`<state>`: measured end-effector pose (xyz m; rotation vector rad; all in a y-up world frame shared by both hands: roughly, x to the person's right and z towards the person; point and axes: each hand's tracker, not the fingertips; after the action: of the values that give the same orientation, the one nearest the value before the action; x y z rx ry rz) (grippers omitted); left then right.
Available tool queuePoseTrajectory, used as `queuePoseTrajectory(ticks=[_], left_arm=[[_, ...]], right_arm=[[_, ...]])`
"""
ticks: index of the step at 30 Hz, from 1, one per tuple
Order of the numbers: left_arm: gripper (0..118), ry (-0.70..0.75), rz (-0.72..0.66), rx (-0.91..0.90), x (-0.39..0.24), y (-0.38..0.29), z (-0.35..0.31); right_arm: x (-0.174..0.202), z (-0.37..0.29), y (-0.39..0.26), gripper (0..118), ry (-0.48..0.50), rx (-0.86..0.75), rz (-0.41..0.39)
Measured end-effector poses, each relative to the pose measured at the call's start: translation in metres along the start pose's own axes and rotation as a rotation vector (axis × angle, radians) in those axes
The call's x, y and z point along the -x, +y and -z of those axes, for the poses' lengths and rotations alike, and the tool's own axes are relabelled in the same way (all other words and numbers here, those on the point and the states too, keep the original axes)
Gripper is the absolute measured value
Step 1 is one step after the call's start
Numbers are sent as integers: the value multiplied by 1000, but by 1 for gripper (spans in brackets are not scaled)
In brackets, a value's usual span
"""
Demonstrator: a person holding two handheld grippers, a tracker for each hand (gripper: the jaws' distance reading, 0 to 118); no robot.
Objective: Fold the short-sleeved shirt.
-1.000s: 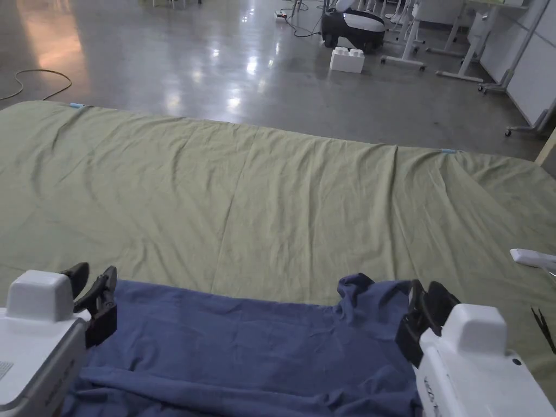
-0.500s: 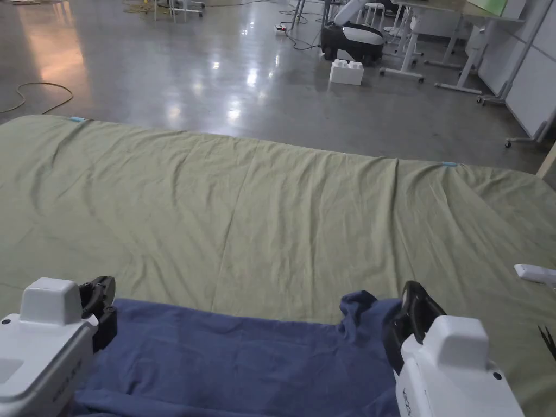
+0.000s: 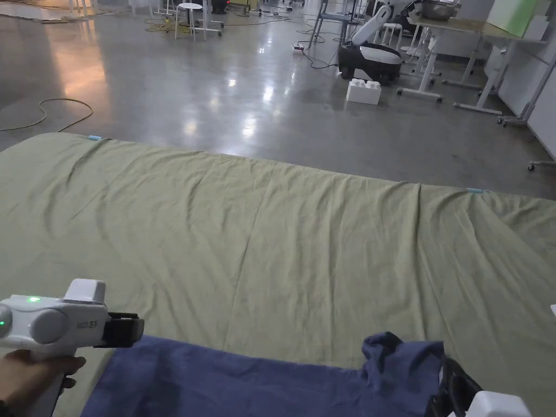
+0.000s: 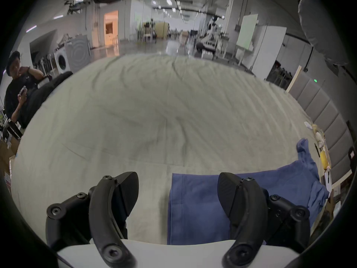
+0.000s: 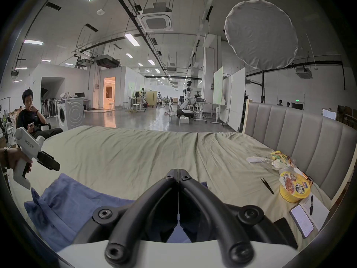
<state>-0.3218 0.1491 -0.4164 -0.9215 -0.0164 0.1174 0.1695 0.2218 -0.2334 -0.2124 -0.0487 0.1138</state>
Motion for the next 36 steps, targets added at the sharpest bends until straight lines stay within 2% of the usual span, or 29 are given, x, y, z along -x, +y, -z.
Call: queuePoseTrajectory(ticks=[6,8,10,12,13,15,16,17,19,20,22,24,26,29,32,33,34,35,36], left_arm=[[84,103,63,152,-14,-7,46],[82,119,80,94,-23,-13,44],[69,125,95,78,-17,-16,52],[66,104,115,60,-21,-18,48],[59,97,127,57,-18,-19,48],[36,66,132,49,-16,-16,44],[14,39,127,43,-16,-15,42],[7,13,121,47,-18,-16,35],[6,26,128,45,-21,-17,29],[6,29,138,31,-23,-18,25],[5,29,141,3,-25,-19,13],[5,25,137,-37,-27,-21,2],[5,33,142,-63,-30,-24,-8],[5,42,156,-92,-32,-30,-19],[5,46,153,-103,-33,-36,-25],[5,46,145,-106,-30,-37,-25],[5,43,135,-108,-29,-38,-26],[5,41,131,-109,-29,-39,-27],[5,41,126,-111,-28,-41,-28]], right_arm=[[-9,7,-13,1,-21,64,-8],[-13,9,-17,1,-30,83,-6],[-18,12,-21,1,-33,103,-2],[-23,18,-24,1,-44,125,1],[-26,21,-25,1,-47,139,2],[-36,35,-27,2,-57,205,29],[-42,43,-25,7,-58,233,46],[-47,51,-25,18,-62,272,54],[-59,75,-25,51,-42,360,54],[-69,90,-27,56,-22,435,84],[-81,117,-29,58,0,497,100],[-93,150,-36,65,14,607,97],[-99,182,-46,69,1,684,49],[-100,215,-62,69,13,782,14],[-99,234,-82,63,54,872,93],[-97,236,-86,62,55,878,91],[-95,234,-84,56,41,861,65],[-94,234,-80,44,43,854,45],[-92,237,-77,20,48,862,36]])
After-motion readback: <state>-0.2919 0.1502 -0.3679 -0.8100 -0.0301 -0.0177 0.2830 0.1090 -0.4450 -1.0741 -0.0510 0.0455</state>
